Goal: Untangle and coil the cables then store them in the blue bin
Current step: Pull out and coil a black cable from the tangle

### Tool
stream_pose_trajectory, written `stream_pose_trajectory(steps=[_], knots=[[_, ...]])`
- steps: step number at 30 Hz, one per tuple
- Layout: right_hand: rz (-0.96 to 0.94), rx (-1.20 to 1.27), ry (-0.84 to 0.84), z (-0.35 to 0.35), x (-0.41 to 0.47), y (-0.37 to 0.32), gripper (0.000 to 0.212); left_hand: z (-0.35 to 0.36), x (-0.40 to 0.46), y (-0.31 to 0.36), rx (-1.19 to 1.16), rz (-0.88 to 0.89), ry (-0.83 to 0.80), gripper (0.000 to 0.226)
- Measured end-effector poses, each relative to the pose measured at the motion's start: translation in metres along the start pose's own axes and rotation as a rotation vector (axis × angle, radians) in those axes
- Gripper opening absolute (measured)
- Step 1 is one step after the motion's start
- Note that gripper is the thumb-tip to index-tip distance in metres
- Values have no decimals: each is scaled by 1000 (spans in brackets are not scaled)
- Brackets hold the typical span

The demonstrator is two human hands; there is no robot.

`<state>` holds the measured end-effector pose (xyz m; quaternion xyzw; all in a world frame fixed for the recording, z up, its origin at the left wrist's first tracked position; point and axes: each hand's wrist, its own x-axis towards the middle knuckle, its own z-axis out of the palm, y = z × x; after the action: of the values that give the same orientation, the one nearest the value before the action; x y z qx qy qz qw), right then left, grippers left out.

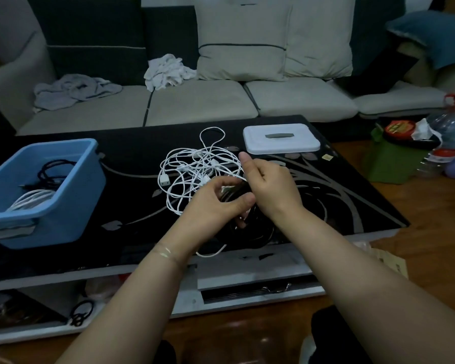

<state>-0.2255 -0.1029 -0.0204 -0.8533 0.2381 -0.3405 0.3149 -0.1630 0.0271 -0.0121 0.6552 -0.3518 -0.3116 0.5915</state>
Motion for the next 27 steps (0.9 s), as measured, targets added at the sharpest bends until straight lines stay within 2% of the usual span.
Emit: stream_pose_trajectory(steps=[3, 6, 10, 12, 14, 16, 17, 21, 24, 27], knots=[[86, -5, -38, 6, 7, 1, 58, 1, 10, -5, 7, -19, 106, 35], [127, 9, -81, 11, 13, 7, 58, 1, 20, -12, 9, -45, 140, 33], [191, 137, -254, 16, 25, 26, 57, 1, 33, -20, 32, -92, 141, 30], [247, 183, -189, 10, 37, 40, 49, 1, 39, -24, 37, -111, 161, 25], [290, 37, -46, -6, 49, 57, 35, -2, 43, -26, 35, -128, 187, 23], [365, -270, -11, -22, 60, 78, 23, -7, 46, -27, 28, -146, 204, 27], [401, -390, -70, -28, 65, 87, 22, -9, 48, -28, 26, -155, 208, 28], [403, -635, -382, -26, 72, 98, 45, -15, 51, -27, 7, -160, 215, 24], [307, -710, -431, -16, 70, 109, 37, -16, 53, -27, -12, -148, 233, 22], [302, -716, -427, -10, 65, 123, 21, -14, 55, -27, -31, -148, 224, 23]])
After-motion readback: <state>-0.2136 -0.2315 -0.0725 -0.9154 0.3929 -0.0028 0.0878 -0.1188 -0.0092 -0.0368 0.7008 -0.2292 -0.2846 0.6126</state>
